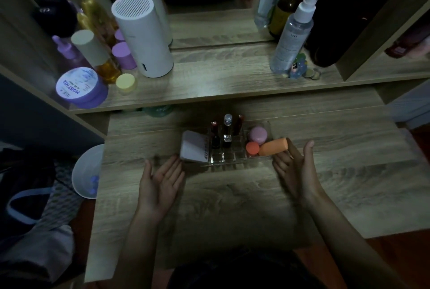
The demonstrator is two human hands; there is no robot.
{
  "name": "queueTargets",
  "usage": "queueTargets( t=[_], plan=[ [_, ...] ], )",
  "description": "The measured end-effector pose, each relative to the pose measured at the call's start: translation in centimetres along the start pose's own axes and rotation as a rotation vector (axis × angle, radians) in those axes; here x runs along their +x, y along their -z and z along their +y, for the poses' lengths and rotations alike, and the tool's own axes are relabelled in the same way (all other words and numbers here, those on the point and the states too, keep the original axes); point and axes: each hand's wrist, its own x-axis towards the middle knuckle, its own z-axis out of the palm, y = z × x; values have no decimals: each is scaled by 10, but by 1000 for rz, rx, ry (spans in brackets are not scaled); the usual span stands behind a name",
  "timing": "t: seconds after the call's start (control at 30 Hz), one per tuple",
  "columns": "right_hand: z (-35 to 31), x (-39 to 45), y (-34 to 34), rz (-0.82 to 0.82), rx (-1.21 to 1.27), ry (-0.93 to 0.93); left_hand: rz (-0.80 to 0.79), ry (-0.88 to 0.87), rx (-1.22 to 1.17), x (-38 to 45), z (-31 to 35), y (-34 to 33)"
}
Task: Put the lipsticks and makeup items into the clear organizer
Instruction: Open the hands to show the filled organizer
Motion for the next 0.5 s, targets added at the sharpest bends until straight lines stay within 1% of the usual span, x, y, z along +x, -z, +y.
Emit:
queueTargets(
  t=[0.33,0.5],
  plan=[
    [-4,4,5,-58,80,-79,-21,21,25,4,0,2],
    [-7,2,6,-80,172,-123,15,13,116,3,-5,-3]
  ],
)
